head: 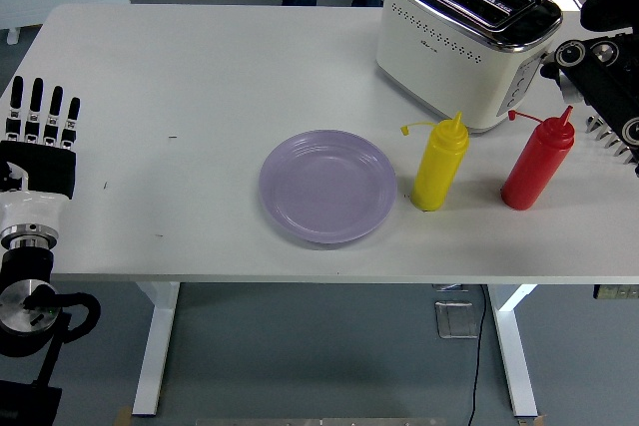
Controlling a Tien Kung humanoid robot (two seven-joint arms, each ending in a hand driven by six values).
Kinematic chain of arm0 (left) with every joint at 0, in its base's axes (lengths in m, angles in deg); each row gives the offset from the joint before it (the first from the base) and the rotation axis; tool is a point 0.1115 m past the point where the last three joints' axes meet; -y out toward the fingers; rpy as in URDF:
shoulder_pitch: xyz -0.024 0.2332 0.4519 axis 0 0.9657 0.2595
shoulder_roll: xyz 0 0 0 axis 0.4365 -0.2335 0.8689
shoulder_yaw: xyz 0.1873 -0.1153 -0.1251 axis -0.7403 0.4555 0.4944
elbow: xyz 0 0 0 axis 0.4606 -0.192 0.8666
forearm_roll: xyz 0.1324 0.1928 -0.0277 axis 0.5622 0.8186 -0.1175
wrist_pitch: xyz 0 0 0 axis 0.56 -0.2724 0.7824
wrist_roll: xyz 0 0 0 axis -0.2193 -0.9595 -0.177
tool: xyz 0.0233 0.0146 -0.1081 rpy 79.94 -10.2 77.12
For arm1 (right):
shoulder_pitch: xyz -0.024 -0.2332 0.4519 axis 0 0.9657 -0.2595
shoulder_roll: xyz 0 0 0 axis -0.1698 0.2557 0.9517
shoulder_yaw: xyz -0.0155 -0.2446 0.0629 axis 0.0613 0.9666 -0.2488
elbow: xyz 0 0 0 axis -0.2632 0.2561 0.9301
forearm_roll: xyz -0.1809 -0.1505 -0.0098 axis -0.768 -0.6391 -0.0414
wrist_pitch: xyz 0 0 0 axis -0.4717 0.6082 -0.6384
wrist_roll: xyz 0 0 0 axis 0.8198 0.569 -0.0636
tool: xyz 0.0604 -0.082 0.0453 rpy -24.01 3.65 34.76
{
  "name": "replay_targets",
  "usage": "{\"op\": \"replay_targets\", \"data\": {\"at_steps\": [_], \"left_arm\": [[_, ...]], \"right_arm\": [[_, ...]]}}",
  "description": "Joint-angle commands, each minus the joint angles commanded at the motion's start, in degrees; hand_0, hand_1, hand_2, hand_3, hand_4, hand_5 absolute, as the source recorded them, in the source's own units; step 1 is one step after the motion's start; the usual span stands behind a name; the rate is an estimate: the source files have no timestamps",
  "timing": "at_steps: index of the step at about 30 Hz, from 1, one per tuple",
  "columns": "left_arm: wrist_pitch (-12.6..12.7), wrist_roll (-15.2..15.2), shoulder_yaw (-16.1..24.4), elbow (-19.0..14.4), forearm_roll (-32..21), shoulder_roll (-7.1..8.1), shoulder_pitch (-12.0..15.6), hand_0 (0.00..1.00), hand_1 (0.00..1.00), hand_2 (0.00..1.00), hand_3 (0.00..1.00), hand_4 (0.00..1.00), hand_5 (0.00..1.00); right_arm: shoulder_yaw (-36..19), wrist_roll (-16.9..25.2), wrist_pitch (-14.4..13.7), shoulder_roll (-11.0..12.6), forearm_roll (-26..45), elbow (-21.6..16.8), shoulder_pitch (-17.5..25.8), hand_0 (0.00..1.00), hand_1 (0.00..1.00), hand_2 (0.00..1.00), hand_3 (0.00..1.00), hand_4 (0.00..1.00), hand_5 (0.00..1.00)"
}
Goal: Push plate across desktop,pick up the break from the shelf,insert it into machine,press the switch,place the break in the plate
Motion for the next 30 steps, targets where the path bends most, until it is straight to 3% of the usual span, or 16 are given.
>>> {"op": "replay_targets", "data": {"at_steps": [8,17,30], "left_arm": [[0.0,0.0,-0.3,0.1,0.0,0.00,-0.3,0.867,0.878,0.876,0.785,0.535,0.998],[0.0,0.1,-0.3,0.1,0.0,-0.05,-0.3,0.867,0.879,0.876,0.786,0.536,0.998],[0.0,0.1,-0.2,0.1,0.0,-0.06,-0.4,0.868,0.880,0.877,0.786,0.536,0.998]], "right_arm": [[2.2,0.1,0.0,-2.5,0.1,5.3,-1.5,0.396,0.397,0.434,0.495,0.215,0.016],[3.4,0.5,0.0,-3.1,-1.6,8.5,-1.3,0.393,0.396,0.432,0.494,0.205,0.015],[4.5,-0.6,0.0,-3.1,-2.8,9.9,-1.1,0.392,0.395,0.430,0.494,0.196,0.010]]}}
